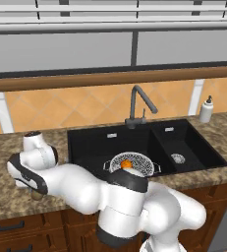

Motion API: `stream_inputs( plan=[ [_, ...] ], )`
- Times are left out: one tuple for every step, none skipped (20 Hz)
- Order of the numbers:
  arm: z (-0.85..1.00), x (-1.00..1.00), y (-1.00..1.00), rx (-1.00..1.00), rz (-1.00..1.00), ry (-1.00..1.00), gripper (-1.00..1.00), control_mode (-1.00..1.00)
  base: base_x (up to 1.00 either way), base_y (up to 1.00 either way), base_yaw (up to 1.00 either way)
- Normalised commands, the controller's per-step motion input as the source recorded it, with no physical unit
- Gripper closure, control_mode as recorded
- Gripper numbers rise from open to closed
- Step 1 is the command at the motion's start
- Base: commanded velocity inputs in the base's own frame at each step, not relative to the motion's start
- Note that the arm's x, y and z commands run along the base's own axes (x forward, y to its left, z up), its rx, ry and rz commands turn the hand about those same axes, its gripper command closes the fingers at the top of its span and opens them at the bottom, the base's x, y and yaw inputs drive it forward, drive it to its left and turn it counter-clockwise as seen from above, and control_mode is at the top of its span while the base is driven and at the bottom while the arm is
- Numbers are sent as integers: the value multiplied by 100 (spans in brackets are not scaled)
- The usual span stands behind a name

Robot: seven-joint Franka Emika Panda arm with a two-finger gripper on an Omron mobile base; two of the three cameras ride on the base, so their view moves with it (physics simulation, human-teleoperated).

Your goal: Put the colander in the sink, put the kiwi, orange, apple in the colander, and turn on the sink faucet and pour water over the colander.

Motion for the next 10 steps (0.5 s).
stream_inputs(
  plan=[
    [-25,9,36,0,0,-3,-100,-100,0,0,0],
    [-20,9,32,0,0,-5,-100,-100,0,0,0],
    [-18,14,28,0,0,-5,-100,-100,0,0,0],
    [-20,15,30,0,0,-5,-100,-100,0,0,0],
    [-21,12,28,0,0,-5,-100,-100,0,0,0],
    [-23,12,28,0,0,-5,-100,-100,0,0,0],
    [-26,13,23,0,0,-3,-100,-100,0,0,0],
    [-28,8,16,0,0,-1,-100,-100,0,0,0],
    [-31,0,12,0,0,-1,-100,-100,0,0,0],
    [-34,0,9,0,0,-1,-100,-100,0,0,0]
  ],
)
